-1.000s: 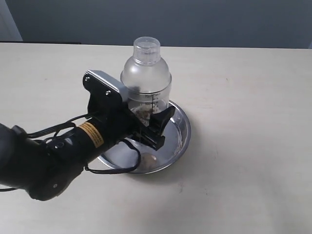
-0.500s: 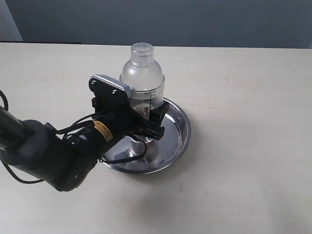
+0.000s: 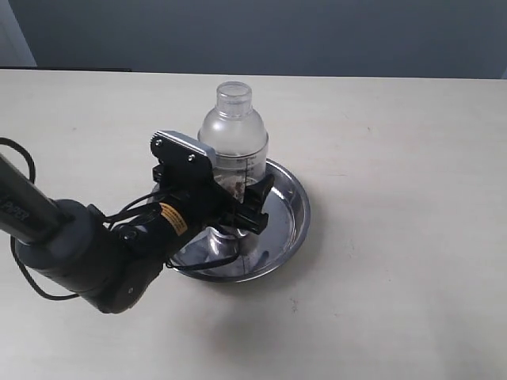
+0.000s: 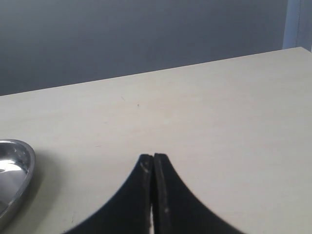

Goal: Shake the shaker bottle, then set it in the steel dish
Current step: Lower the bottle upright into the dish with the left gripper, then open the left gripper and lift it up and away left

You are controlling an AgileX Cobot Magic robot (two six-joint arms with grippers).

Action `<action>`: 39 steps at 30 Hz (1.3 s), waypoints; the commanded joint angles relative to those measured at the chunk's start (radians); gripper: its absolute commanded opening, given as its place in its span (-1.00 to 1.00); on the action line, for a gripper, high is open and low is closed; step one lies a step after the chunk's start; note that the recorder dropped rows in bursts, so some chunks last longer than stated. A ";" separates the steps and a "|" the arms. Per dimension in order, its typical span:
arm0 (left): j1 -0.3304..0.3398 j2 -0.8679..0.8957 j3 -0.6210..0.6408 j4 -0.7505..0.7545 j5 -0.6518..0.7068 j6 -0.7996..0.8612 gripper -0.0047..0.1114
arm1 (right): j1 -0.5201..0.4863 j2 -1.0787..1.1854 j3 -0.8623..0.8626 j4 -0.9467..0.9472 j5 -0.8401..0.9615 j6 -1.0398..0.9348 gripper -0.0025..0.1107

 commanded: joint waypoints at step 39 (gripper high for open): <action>0.000 -0.594 0.016 -0.030 0.277 0.357 0.72 | -0.003 -0.003 0.001 -0.002 -0.006 0.000 -0.97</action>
